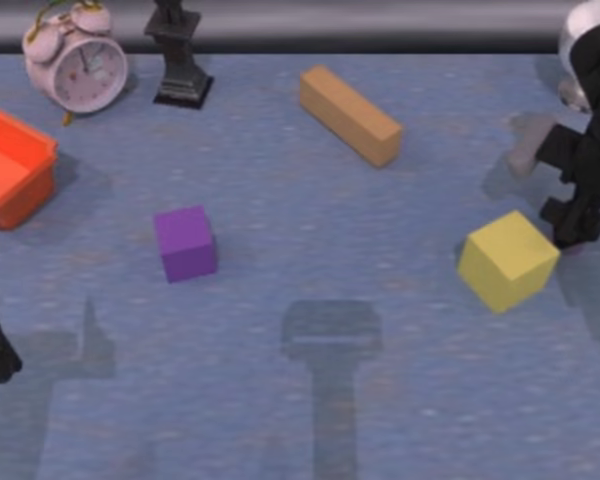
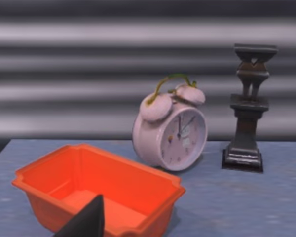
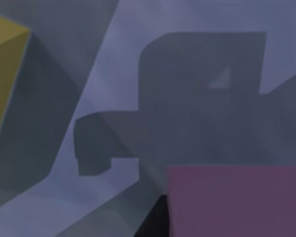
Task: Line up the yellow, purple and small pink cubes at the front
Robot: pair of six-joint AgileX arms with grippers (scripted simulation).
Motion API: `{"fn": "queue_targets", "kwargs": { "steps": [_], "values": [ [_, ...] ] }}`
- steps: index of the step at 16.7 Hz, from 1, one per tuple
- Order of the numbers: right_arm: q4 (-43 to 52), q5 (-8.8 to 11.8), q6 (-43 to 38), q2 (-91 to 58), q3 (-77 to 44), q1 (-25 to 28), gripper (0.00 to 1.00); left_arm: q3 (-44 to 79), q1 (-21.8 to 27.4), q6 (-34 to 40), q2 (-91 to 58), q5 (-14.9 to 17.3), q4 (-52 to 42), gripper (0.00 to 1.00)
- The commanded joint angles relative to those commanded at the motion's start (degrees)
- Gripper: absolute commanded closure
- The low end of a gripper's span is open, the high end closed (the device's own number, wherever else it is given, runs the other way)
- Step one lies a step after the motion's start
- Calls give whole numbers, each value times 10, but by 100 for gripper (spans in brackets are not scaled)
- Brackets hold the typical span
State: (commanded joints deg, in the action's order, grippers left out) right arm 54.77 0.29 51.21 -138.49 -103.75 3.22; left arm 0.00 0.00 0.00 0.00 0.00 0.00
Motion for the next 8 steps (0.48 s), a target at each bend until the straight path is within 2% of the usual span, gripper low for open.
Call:
{"fn": "queue_targets", "kwargs": {
  "steps": [3, 8],
  "values": [
    [24, 0, 2, 7, -19, 2, 100, 0, 0, 0, 0, 0, 0, 0],
    [122, 1, 1, 40, -78, 5, 100, 0, 0, 0, 0, 0, 0, 0]
  ]
}}
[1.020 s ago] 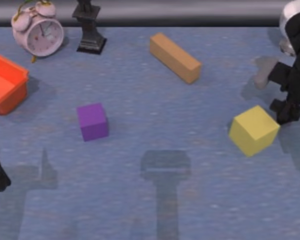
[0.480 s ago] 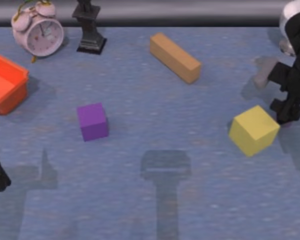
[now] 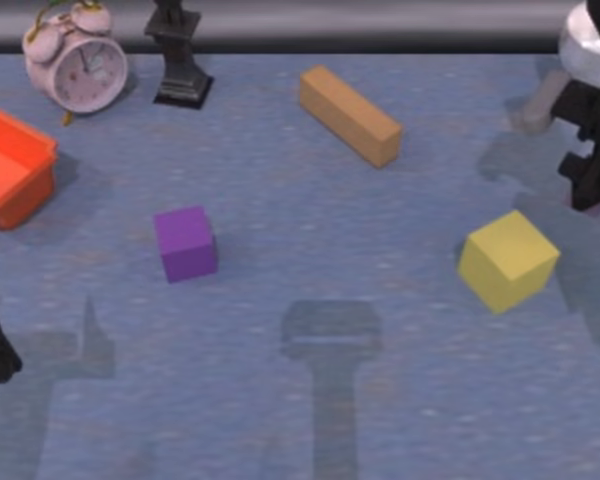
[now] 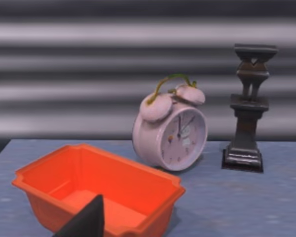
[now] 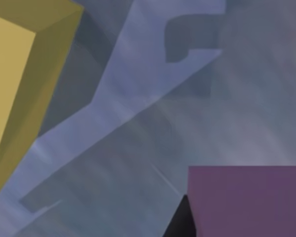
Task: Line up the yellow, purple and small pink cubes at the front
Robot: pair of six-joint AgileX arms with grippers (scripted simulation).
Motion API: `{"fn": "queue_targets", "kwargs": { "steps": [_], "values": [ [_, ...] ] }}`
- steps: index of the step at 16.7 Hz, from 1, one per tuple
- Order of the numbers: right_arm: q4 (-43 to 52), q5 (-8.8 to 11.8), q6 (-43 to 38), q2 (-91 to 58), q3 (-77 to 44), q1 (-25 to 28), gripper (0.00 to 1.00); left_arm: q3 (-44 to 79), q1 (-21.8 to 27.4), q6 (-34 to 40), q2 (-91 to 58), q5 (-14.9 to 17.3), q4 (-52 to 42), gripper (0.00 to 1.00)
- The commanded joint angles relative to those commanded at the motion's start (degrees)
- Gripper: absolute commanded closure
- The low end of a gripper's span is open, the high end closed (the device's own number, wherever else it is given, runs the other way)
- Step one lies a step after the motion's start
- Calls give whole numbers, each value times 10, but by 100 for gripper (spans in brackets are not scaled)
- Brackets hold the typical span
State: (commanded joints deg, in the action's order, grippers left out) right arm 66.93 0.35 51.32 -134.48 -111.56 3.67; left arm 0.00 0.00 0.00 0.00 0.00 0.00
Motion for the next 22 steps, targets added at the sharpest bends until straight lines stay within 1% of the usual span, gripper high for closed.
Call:
{"fn": "queue_targets", "kwargs": {
  "steps": [6, 8, 10, 12, 16, 18, 20, 22],
  "values": [
    [6, 0, -1, 4, -4, -1, 100, 0, 0, 0, 0, 0, 0, 0],
    [0, 0, -1, 20, 16, 19, 100, 0, 0, 0, 0, 0, 0, 0],
    [-12, 1, -3, 51, 58, 62, 100, 0, 0, 0, 0, 0, 0, 0],
    [-27, 1, -6, 92, 113, 117, 100, 0, 0, 0, 0, 0, 0, 0],
    [-59, 3, -13, 185, 248, 254, 100, 0, 0, 0, 0, 0, 0, 0],
    [-75, 3, -16, 227, 306, 313, 100, 0, 0, 0, 0, 0, 0, 0],
    [-87, 2, -18, 258, 344, 352, 100, 0, 0, 0, 0, 0, 0, 0],
    [-92, 2, -18, 271, 358, 366, 100, 0, 0, 0, 0, 0, 0, 0]
  ]
}}
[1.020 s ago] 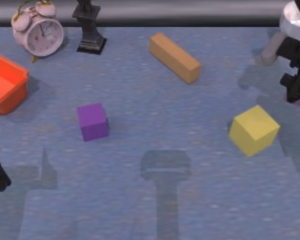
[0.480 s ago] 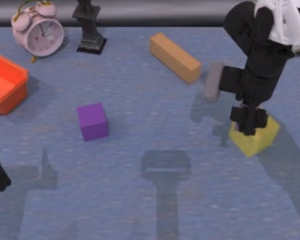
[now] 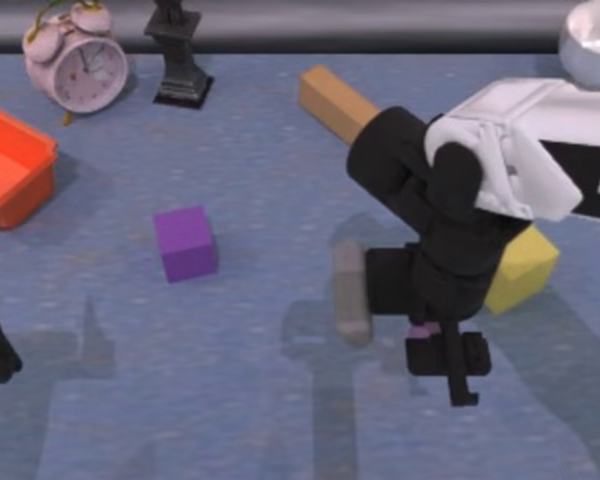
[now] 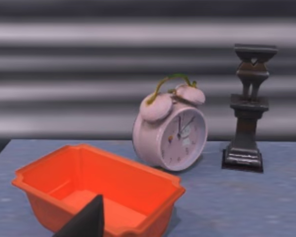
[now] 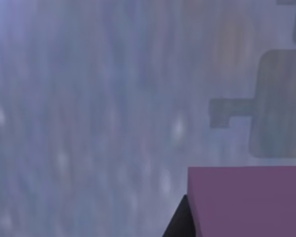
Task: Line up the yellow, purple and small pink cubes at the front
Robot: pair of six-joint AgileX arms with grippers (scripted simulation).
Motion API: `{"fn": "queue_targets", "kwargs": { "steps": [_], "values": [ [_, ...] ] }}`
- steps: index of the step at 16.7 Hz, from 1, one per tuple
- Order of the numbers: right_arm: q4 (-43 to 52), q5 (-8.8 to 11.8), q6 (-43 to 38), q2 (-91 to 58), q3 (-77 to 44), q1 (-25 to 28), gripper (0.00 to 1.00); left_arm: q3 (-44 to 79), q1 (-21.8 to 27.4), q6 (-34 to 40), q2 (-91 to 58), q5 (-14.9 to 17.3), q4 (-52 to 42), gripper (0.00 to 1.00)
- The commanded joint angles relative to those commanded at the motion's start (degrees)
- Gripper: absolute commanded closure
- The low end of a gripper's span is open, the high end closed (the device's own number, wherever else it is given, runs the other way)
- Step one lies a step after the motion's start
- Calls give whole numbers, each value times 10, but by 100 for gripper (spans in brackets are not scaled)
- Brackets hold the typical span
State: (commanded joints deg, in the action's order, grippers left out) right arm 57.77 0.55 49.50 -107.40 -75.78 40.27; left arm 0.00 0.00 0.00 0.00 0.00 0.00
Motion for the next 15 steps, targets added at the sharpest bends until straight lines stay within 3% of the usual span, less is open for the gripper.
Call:
{"fn": "queue_targets", "kwargs": {
  "steps": [6, 15],
  "values": [
    [-8, 0, 0, -6, 5, -1, 100, 0, 0, 0, 0, 0, 0, 0],
    [-150, 0, -2, -63, 87, 1, 100, 0, 0, 0, 0, 0, 0, 0]
  ]
}}
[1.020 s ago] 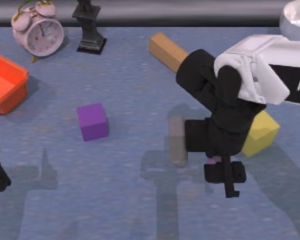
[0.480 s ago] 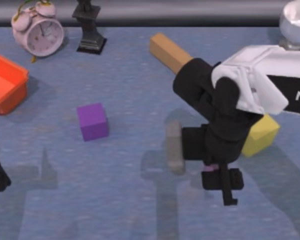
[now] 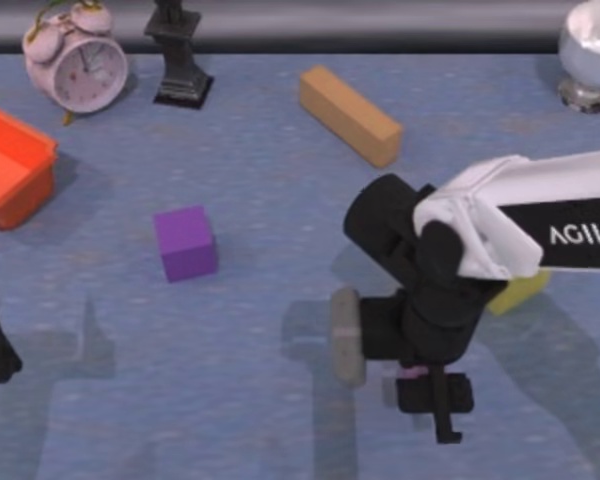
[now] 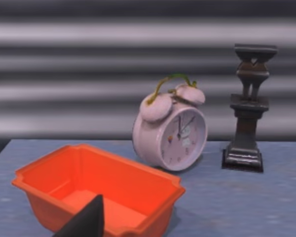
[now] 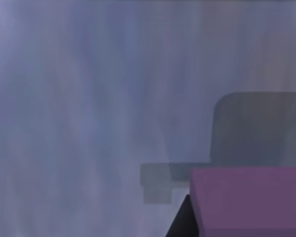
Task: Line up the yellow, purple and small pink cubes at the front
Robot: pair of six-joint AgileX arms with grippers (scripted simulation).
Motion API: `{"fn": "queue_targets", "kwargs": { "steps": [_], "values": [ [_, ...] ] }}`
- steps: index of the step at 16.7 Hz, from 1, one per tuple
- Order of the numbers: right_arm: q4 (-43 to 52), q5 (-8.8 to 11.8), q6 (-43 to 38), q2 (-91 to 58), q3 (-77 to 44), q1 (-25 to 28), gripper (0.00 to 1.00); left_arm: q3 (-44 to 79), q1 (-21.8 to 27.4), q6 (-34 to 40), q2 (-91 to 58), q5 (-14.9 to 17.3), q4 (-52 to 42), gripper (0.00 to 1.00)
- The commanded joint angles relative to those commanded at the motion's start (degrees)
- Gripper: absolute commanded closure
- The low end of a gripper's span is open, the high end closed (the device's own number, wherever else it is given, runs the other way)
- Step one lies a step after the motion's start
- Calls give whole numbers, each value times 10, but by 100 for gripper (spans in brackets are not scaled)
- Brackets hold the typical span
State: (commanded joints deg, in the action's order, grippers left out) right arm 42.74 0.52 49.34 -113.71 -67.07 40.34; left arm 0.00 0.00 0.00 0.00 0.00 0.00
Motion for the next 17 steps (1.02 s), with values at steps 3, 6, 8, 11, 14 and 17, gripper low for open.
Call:
{"fn": "queue_targets", "kwargs": {
  "steps": [3, 6, 8, 11, 14, 17],
  "values": [
    [0, 0, 0, 0, 0, 0, 100, 0, 0, 0, 0, 0, 0, 0],
    [0, 0, 0, 0, 0, 0, 77, 0, 0, 0, 0, 0, 0, 0],
    [0, 0, 0, 0, 0, 0, 62, 0, 0, 0, 0, 0, 0, 0],
    [0, 0, 0, 0, 0, 0, 40, 0, 0, 0, 0, 0, 0, 0],
    [0, 0, 0, 0, 0, 0, 17, 0, 0, 0, 0, 0, 0, 0],
    [0, 0, 0, 0, 0, 0, 0, 0, 0, 0, 0, 0, 0, 0]
  ]
}}
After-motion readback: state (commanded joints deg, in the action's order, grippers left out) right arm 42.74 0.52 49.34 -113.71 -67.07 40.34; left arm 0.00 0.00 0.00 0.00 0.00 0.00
